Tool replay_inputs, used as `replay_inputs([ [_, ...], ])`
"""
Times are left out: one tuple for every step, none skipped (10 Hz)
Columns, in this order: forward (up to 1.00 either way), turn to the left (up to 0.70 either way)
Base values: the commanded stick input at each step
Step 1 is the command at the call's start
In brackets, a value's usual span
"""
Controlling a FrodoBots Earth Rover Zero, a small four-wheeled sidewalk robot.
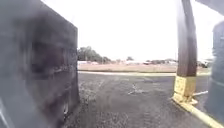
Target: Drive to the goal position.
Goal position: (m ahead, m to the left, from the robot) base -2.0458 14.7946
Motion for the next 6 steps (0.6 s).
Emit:
replay_inputs([
  [0.70,0.00],
  [0.70,0.00],
  [0.70,0.04],
  [0.70,0.08],
  [0.70,0.10],
  [0.70,0.12],
])
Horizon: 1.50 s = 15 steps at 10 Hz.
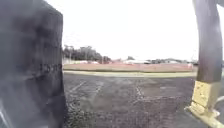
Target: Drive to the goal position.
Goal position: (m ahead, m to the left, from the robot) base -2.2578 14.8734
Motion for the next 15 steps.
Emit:
replay_inputs([
  [0.70,0.25],
  [0.70,0.33],
  [0.70,0.35],
  [0.70,0.35],
  [0.70,0.35],
  [0.70,0.35],
  [0.70,0.35],
  [0.70,0.35],
  [0.70,0.35],
  [0.70,0.35],
  [0.70,0.35],
  [0.70,0.35],
  [0.70,0.35],
  [0.70,0.35],
  [0.70,0.35],
])
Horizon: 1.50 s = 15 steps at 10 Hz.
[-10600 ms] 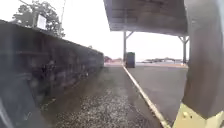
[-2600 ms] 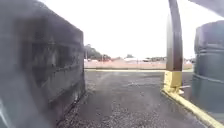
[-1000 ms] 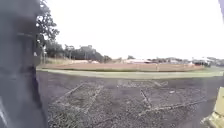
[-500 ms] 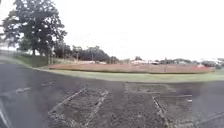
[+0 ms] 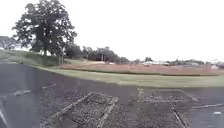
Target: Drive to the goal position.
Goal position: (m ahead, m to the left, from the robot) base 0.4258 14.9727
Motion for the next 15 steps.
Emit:
replay_inputs([
  [0.70,0.35],
  [0.70,0.35],
  [0.70,0.35],
  [0.70,0.35],
  [0.70,0.35],
  [0.70,0.35],
  [0.70,0.35],
  [0.70,0.35],
  [0.70,0.35],
  [0.70,0.35],
  [0.70,0.35],
  [0.70,0.35],
  [0.70,0.35],
  [0.70,0.35],
  [0.70,0.35],
])
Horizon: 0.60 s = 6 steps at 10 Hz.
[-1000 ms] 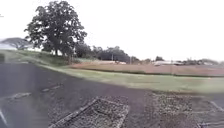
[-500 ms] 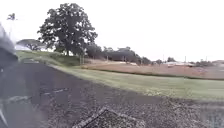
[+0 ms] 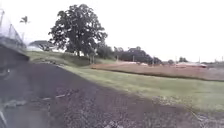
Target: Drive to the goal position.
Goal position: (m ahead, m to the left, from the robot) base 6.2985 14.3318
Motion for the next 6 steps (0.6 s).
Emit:
replay_inputs([
  [0.70,0.35],
  [0.70,0.35],
  [0.70,0.35],
  [0.70,0.35],
  [0.70,0.35],
  [0.70,0.35],
])
